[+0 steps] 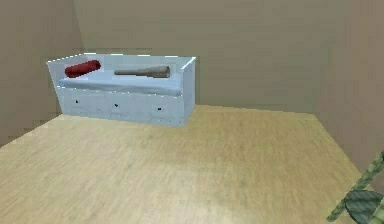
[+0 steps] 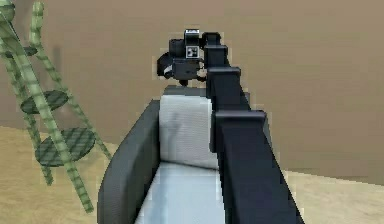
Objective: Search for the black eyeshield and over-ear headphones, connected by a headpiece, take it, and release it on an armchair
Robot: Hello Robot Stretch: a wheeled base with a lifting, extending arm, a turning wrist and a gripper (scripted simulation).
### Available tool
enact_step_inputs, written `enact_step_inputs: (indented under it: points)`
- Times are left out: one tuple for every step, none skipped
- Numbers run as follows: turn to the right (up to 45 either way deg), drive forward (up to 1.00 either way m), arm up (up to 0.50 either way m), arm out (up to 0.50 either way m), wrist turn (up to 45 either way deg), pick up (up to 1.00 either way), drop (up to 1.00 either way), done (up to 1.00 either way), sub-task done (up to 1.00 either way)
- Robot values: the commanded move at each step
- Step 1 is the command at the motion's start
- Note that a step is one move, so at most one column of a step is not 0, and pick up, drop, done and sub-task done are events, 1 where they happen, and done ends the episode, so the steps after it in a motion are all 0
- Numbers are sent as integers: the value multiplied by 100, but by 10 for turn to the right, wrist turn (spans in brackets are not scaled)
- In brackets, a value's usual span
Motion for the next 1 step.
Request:
enact_step_inputs:
  points:
    - [0,0,-46,0,0,0,0,0,0]
